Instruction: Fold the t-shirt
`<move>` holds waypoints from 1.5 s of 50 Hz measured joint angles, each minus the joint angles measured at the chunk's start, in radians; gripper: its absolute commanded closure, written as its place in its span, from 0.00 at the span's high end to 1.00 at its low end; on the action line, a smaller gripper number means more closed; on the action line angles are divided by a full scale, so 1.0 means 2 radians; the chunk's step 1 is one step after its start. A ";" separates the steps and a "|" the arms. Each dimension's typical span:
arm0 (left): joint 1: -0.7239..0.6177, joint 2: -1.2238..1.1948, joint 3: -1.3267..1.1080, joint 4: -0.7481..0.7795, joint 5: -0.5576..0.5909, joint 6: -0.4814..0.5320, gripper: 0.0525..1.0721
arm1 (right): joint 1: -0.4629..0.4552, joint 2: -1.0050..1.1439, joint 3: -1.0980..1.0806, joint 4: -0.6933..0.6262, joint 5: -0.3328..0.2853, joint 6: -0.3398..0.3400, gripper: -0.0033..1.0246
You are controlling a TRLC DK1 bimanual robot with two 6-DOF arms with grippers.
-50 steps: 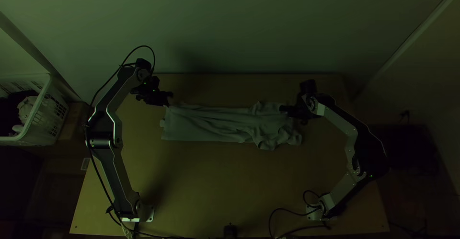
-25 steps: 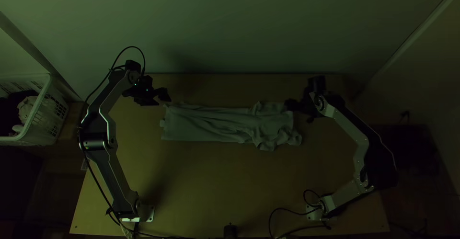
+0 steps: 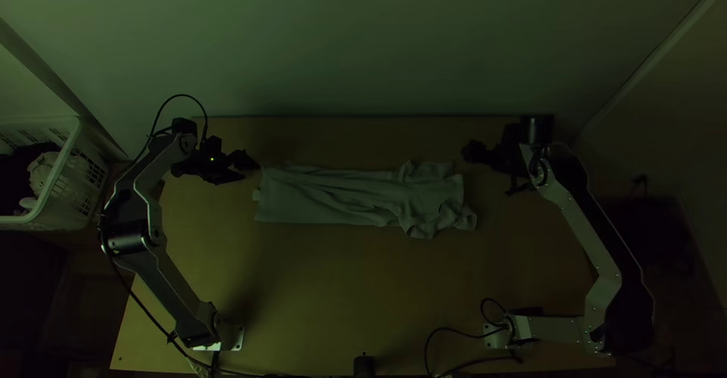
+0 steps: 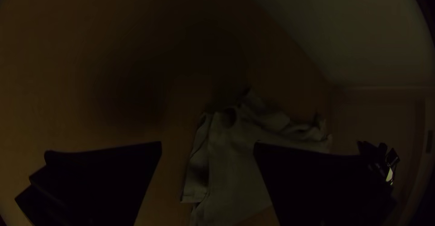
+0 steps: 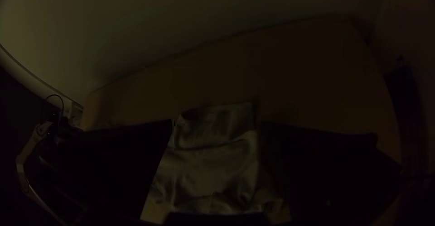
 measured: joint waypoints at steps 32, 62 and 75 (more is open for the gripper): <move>-0.049 -0.014 -0.084 0.069 0.033 0.018 0.96 | -0.019 -0.032 0.071 -0.012 -0.038 0.040 0.96; -0.153 -0.035 -0.120 0.173 -0.047 -0.063 0.03 | -0.017 -0.063 0.063 -0.012 -0.038 0.040 0.96; -0.145 -0.043 -0.143 0.185 -0.064 -0.077 0.03 | -0.011 -0.071 0.060 -0.014 -0.038 0.042 0.96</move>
